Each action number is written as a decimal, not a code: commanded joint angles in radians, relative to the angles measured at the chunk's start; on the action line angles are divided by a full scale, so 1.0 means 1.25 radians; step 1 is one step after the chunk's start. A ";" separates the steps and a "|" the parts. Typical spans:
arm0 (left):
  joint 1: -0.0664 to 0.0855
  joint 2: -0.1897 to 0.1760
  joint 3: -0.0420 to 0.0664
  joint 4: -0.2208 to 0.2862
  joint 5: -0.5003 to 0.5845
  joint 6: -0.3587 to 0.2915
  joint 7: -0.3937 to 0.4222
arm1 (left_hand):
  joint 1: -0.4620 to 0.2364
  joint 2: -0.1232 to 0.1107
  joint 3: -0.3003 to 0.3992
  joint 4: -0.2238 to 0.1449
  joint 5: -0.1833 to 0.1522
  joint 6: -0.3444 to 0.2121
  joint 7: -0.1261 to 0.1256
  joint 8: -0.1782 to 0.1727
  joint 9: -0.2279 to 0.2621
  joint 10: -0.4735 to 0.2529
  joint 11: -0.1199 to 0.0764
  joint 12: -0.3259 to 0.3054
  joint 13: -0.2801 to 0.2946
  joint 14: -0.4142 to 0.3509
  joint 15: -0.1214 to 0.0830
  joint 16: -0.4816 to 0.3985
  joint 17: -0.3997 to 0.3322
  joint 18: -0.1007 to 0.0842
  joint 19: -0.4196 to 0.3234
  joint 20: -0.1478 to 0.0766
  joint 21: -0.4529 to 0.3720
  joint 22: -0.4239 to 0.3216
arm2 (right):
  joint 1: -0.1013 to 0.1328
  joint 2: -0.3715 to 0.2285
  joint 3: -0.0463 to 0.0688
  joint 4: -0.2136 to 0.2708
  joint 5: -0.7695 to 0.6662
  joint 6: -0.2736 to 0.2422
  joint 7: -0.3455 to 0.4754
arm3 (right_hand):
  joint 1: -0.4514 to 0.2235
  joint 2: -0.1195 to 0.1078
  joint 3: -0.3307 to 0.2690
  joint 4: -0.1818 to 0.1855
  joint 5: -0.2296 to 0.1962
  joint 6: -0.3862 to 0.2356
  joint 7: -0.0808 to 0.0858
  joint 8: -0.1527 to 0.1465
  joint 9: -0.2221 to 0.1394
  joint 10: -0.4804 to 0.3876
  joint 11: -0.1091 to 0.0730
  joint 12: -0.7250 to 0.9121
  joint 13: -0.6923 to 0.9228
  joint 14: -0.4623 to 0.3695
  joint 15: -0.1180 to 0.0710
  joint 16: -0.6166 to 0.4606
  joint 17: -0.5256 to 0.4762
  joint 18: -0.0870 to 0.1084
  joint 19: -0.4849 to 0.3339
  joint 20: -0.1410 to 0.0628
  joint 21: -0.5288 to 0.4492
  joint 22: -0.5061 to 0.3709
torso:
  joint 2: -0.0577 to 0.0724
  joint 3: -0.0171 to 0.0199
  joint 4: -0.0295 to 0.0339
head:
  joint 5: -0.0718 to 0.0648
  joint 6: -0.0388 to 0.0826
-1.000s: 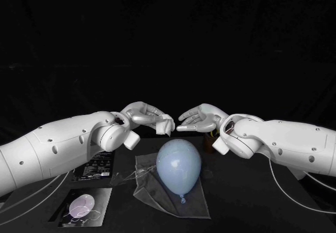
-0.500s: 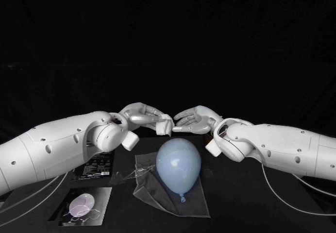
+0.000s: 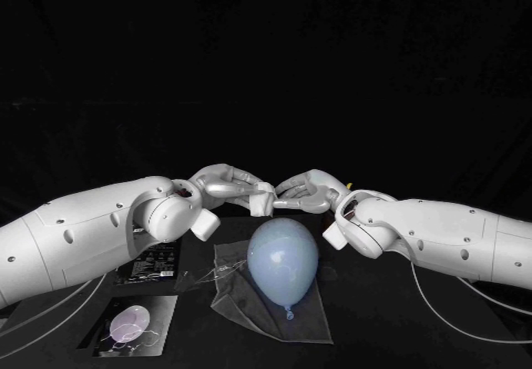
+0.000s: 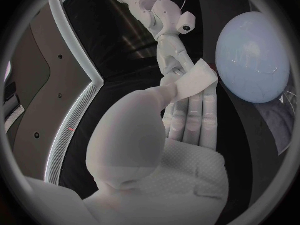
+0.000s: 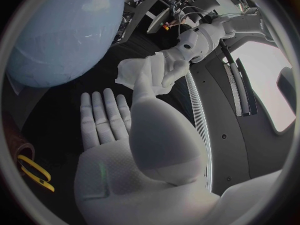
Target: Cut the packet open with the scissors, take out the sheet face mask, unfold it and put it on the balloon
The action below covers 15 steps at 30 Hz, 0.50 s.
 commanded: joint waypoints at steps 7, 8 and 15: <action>0.002 -0.001 0.002 0.004 0.019 0.023 0.017 | -0.008 0.004 0.009 -0.001 0.004 -0.004 0.001 0.004 0.098 0.007 0.000 -0.002 0.001 0.008 0.000 -0.005 0.002 0.013 -0.007 -0.002 0.005 0.002 | -0.003 -0.003 0.000 0.007 0.031 0.041 0.055 | 0.048 0.038 -0.003 -0.020 -0.004 0.047 0.023 0.015 0.000 0.074 -0.021 -0.015 0.000 0.021 -0.010 0.002 -0.009 0.010 -0.009 0.003 -0.001 -0.018 | 0.000 0.0002 -0.0006 | -0.001 -0.001; 0.002 -0.001 0.002 0.004 0.019 0.023 0.017 | -0.008 0.004 0.009 -0.001 0.004 -0.004 0.001 0.004 0.098 0.007 0.000 -0.002 0.001 0.008 0.000 -0.005 0.002 0.013 -0.007 -0.002 0.005 0.002 | -0.003 -0.003 0.000 0.007 0.039 0.041 0.062 | 0.057 0.044 -0.002 -0.021 -0.003 0.055 0.019 0.017 -0.001 0.086 -0.026 -0.017 -0.001 0.027 -0.013 0.004 -0.009 0.012 -0.010 0.002 -0.001 -0.020 | 0.000 0.0002 -0.0006 | -0.001 -0.001; 0.002 -0.002 0.002 0.004 0.021 0.028 0.016 | -0.009 0.005 0.010 -0.001 0.004 -0.004 0.001 0.004 0.100 0.008 0.000 -0.002 0.001 0.008 0.000 -0.005 0.003 0.013 -0.007 -0.002 0.006 0.003 | -0.004 -0.003 0.001 0.010 0.085 0.046 0.101 | 0.115 0.088 0.022 -0.022 -0.003 0.099 -0.016 0.026 -0.005 0.129 -0.063 -0.040 -0.004 0.047 -0.013 0.007 -0.011 0.018 -0.010 0.005 0.001 -0.027 | 0.000 0.0004 0.0004 | -0.002 -0.001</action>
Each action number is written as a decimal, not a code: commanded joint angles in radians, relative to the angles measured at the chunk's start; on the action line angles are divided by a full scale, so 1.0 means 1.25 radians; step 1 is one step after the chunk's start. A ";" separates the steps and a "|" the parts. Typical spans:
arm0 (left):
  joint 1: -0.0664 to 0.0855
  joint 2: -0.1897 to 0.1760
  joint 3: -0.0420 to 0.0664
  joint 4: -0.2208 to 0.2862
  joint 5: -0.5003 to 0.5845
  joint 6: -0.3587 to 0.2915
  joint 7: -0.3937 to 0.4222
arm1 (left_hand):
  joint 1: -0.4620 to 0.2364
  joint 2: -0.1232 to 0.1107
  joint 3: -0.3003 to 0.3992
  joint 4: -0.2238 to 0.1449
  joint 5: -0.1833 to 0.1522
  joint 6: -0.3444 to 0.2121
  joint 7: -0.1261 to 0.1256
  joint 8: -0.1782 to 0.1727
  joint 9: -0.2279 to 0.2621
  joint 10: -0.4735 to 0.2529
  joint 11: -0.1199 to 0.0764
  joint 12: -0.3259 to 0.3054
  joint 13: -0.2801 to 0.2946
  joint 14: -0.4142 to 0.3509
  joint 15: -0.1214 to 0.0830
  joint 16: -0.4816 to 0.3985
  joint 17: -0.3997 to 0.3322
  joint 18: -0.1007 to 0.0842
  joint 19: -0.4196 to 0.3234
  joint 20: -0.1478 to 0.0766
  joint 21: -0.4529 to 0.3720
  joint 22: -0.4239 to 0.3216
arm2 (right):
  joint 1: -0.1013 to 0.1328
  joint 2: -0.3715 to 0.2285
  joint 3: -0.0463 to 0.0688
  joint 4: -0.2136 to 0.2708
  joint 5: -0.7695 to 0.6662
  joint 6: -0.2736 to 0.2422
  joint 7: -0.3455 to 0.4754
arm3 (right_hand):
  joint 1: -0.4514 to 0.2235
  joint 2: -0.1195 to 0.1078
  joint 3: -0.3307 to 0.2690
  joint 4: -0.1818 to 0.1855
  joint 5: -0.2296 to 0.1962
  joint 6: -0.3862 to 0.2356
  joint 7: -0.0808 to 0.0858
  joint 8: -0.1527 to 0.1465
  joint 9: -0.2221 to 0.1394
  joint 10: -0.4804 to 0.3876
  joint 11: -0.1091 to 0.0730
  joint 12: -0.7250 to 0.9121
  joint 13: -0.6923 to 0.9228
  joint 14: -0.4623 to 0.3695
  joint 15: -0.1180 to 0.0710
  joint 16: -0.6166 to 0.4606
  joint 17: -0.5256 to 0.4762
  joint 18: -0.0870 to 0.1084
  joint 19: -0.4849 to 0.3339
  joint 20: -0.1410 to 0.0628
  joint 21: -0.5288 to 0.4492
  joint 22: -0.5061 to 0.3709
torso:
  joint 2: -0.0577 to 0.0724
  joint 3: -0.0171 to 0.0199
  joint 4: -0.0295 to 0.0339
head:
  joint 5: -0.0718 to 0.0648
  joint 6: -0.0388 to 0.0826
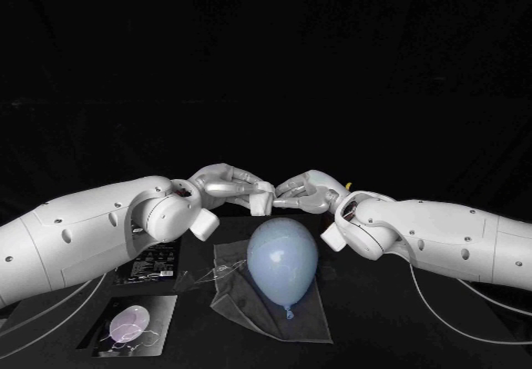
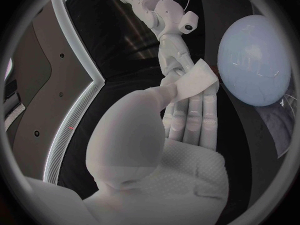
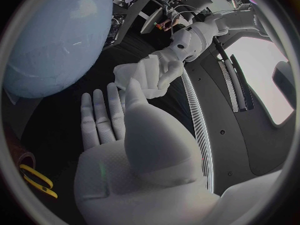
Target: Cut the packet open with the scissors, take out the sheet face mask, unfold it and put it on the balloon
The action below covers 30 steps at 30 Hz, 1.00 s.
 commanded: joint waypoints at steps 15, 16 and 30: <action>0.001 -0.003 0.001 -0.002 0.020 0.016 0.016 | -0.002 0.010 0.008 -0.002 0.002 -0.004 0.003 0.003 0.086 0.007 0.000 -0.002 0.001 0.008 0.000 -0.006 0.002 0.013 -0.007 0.001 0.006 0.003 | -0.001 -0.003 0.001 0.003 0.050 0.019 0.064 | 0.078 0.034 0.048 -0.024 -0.003 0.106 -0.008 0.051 0.017 0.102 -0.011 -0.023 0.005 0.084 -0.033 0.057 0.024 0.019 0.033 -0.007 0.016 -0.004 | 0.000 -0.0002 0.0006 | -0.003 -0.001; 0.001 -0.003 0.001 -0.002 0.020 0.016 0.016 | -0.003 0.010 0.009 -0.002 0.002 -0.004 0.003 0.003 0.086 0.007 0.000 -0.002 0.001 0.008 0.000 -0.006 0.003 0.013 -0.007 0.001 0.007 0.003 | -0.001 -0.004 0.001 0.002 0.047 0.015 0.062 | 0.080 0.034 0.055 -0.028 -0.003 0.109 -0.010 0.056 0.021 0.111 -0.014 -0.021 0.006 0.092 -0.036 0.068 0.030 0.019 0.040 -0.009 0.021 -0.002 | 0.000 -0.0002 0.0004 | -0.003 -0.001; 0.002 -0.013 0.001 -0.008 0.006 0.005 0.007 | -0.007 0.007 0.012 -0.008 0.002 -0.007 0.003 0.004 0.093 0.010 -0.001 0.000 0.002 0.010 -0.001 -0.006 0.007 0.014 -0.011 0.001 0.012 0.006 | 0.021 -0.028 0.007 0.021 -0.053 -0.019 0.002 | 0.062 0.020 0.093 -0.032 -0.003 0.106 -0.015 0.078 0.043 0.124 -0.019 -0.029 0.007 0.092 -0.043 0.103 0.053 0.018 0.063 -0.019 0.040 0.015 | 0.000 0.0010 -0.0001 | -0.003 -0.002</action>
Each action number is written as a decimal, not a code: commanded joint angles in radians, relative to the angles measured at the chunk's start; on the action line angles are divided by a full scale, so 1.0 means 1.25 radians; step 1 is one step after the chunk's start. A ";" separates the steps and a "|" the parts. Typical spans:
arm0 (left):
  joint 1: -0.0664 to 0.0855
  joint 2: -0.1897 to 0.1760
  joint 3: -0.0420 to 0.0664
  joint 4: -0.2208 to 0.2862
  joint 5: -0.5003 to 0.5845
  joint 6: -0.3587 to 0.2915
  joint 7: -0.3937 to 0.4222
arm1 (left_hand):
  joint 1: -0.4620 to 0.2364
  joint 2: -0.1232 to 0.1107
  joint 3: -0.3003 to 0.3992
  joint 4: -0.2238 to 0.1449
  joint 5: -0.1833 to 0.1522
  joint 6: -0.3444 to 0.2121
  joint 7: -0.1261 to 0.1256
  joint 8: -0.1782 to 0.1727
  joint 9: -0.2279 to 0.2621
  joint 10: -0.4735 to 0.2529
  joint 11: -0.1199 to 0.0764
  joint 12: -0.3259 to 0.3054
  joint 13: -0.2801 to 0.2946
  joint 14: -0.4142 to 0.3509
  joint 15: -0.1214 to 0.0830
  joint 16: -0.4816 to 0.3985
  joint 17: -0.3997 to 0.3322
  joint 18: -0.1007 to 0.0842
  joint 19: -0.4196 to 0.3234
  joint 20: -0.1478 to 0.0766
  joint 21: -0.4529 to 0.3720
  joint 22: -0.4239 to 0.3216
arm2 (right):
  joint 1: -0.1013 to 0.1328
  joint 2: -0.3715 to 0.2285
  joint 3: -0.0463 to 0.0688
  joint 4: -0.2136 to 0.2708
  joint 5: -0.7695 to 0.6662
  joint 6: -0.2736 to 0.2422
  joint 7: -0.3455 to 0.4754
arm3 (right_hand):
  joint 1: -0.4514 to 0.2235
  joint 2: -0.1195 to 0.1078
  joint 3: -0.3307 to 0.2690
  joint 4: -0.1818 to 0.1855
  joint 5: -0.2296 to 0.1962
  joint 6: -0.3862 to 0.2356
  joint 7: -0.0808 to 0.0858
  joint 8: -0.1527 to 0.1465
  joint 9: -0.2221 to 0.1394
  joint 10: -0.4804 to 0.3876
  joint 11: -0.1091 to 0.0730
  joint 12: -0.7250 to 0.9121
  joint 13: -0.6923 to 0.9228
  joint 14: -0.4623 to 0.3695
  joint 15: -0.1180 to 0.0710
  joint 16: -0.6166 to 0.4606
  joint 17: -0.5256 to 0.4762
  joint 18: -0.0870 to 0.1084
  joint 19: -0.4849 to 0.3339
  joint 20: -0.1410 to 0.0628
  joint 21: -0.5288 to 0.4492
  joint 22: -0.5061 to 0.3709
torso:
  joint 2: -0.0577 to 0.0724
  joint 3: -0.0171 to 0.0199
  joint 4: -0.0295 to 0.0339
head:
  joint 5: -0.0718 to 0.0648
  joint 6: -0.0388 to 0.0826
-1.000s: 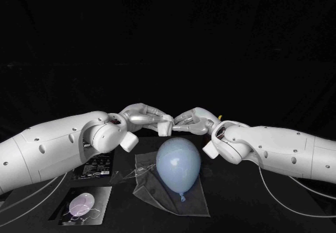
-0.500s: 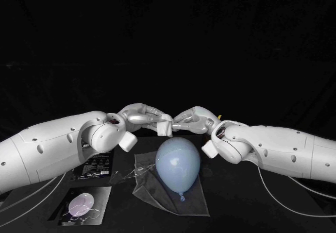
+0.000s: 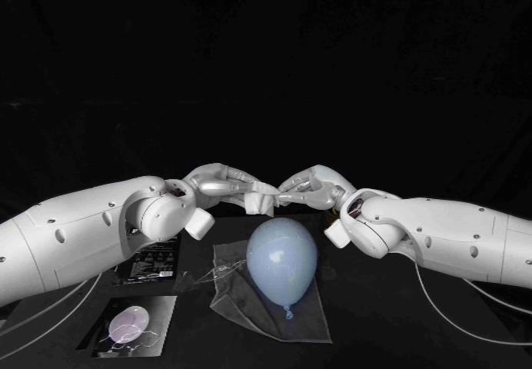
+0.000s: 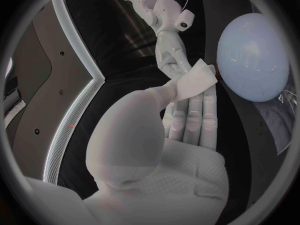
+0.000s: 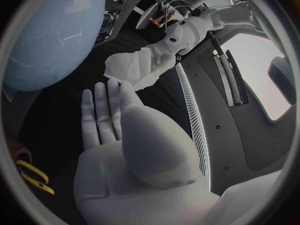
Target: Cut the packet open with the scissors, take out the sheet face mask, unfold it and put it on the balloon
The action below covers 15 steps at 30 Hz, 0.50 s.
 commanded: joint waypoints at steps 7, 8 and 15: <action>0.002 0.001 0.001 -0.007 -0.016 0.009 -0.008 | -0.007 0.004 0.002 -0.002 0.004 -0.001 0.007 0.004 0.085 0.006 -0.001 0.001 0.002 0.006 -0.001 -0.003 0.004 0.014 -0.005 0.001 0.007 0.003 | 0.070 0.006 0.005 0.000 -0.181 0.100 -0.171 | -0.009 -0.019 0.030 -0.006 0.005 -0.004 -0.004 0.016 0.035 0.010 -0.004 -0.006 0.000 -0.005 -0.004 0.011 0.006 0.005 0.011 -0.003 0.014 0.010 | 0.000 -0.0005 0.0001 | -0.004 -0.002; 0.002 0.002 0.001 -0.007 -0.017 0.011 -0.009 | -0.007 0.004 0.002 -0.002 0.004 -0.001 0.007 0.004 0.085 0.006 -0.001 0.001 0.002 0.006 -0.001 -0.003 0.004 0.014 -0.005 0.001 0.007 0.003 | 0.078 0.010 0.005 -0.001 -0.202 0.115 -0.192 | -0.011 -0.021 0.034 -0.007 0.005 -0.004 -0.004 0.017 0.036 0.011 -0.004 -0.006 0.001 -0.005 -0.005 0.012 0.007 0.005 0.012 -0.004 0.016 0.011 | 0.000 -0.0004 0.0007 | -0.004 -0.002; 0.002 0.006 0.001 -0.011 -0.019 0.016 -0.014 | -0.011 0.006 0.003 -0.002 0.004 -0.004 0.007 0.004 0.089 0.010 -0.001 0.003 0.003 0.009 -0.001 -0.001 0.007 0.015 -0.006 0.001 0.010 0.005 | 0.125 0.036 0.006 0.004 -0.393 0.192 -0.333 | -0.029 -0.041 0.074 -0.010 0.005 -0.004 -0.006 0.025 0.047 0.021 -0.008 -0.007 0.002 0.002 -0.009 0.024 0.013 0.005 0.019 -0.008 0.029 0.025 | 0.000 -0.0007 0.0014 | -0.005 -0.002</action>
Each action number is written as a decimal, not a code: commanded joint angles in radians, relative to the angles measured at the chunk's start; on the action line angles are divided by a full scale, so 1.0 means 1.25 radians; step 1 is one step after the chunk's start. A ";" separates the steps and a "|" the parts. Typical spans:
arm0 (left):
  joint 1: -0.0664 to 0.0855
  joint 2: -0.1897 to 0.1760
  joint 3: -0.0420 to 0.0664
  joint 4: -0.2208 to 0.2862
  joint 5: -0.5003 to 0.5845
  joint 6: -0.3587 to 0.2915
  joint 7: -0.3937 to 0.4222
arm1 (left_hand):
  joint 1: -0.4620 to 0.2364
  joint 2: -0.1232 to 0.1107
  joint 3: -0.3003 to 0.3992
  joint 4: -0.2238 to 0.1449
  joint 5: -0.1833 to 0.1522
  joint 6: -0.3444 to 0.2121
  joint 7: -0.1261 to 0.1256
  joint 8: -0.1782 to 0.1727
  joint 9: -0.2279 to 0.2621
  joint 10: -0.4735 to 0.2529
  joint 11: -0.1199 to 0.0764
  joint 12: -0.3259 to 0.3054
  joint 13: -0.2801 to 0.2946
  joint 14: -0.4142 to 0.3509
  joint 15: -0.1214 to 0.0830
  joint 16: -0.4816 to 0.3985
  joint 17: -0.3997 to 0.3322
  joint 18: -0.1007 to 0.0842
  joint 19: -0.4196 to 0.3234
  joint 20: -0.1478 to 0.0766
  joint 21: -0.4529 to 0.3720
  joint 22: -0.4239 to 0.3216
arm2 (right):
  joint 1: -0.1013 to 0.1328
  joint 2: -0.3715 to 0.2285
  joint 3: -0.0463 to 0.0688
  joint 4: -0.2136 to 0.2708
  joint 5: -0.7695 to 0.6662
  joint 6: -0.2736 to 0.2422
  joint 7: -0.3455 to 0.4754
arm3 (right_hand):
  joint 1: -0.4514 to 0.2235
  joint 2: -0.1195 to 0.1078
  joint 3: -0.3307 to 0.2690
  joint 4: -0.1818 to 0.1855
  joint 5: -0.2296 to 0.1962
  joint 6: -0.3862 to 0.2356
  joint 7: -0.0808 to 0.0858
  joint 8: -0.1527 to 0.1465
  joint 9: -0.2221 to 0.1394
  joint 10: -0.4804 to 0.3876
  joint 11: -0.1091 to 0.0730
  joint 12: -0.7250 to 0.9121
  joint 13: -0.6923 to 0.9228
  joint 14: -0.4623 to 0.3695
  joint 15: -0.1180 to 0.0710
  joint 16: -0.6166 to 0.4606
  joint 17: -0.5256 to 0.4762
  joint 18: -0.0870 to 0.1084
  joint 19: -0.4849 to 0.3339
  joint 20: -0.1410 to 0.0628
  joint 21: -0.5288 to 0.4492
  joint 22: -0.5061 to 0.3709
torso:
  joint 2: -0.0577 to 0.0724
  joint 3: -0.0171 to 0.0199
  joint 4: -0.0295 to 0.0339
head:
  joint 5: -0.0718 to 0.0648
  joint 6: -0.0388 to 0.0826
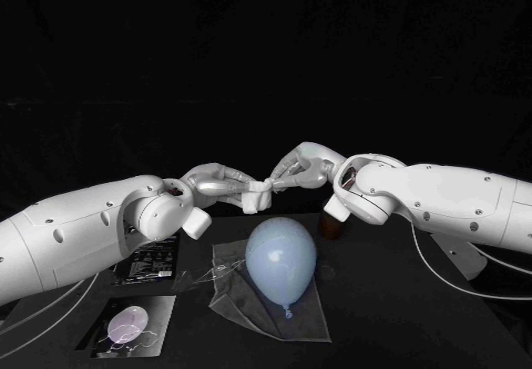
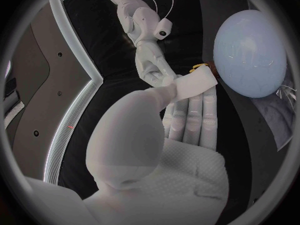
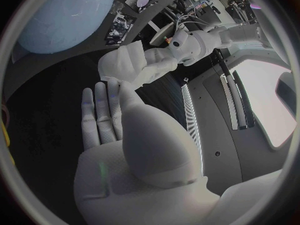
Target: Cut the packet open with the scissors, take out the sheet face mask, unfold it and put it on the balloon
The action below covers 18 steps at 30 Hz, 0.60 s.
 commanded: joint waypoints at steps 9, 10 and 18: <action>0.002 -0.001 0.001 -0.006 0.006 0.011 0.001 | -0.017 0.007 0.004 -0.003 0.002 -0.003 0.003 0.006 0.080 0.018 -0.003 0.012 0.005 0.014 -0.002 0.007 0.013 0.014 -0.008 0.001 0.012 0.007 | 0.045 0.029 0.001 0.016 -0.481 0.142 -0.238 | -0.046 -0.051 0.095 0.004 0.002 0.004 -0.013 0.030 0.059 0.033 -0.014 -0.002 0.004 0.017 -0.012 0.015 0.005 0.005 0.012 -0.008 0.021 0.025 | 0.001 -0.0006 0.0000 | 0.001 0.000; 0.002 -0.001 0.001 -0.006 0.008 0.011 0.001 | -0.018 0.008 0.004 -0.003 0.002 -0.004 0.003 0.006 0.081 0.019 -0.004 0.013 0.006 0.015 -0.003 0.008 0.014 0.014 -0.010 0.002 0.012 0.007 | 0.047 0.030 0.001 0.018 -0.500 0.146 -0.245 | -0.056 -0.064 0.122 0.004 0.002 0.004 -0.013 0.031 0.062 0.035 -0.014 -0.003 0.005 0.018 -0.012 0.016 0.005 0.005 0.011 -0.009 0.024 0.029 | 0.001 -0.0004 0.0000 | 0.001 0.000; 0.002 -0.006 0.001 -0.012 0.015 0.018 -0.017 | -0.037 0.005 0.006 -0.002 0.003 -0.008 -0.002 0.007 0.094 0.021 -0.007 0.029 0.013 -0.001 -0.002 0.022 0.034 0.004 -0.051 0.014 0.007 0.008 | 0.053 0.035 0.001 0.026 -0.569 0.160 -0.280 | -0.117 -0.118 0.254 -0.008 0.002 0.003 -0.013 0.038 0.078 0.042 -0.014 -0.005 0.009 0.021 -0.012 0.019 0.007 0.004 0.005 -0.009 0.034 0.050 | 0.000 0.0002 0.0000 | 0.001 0.000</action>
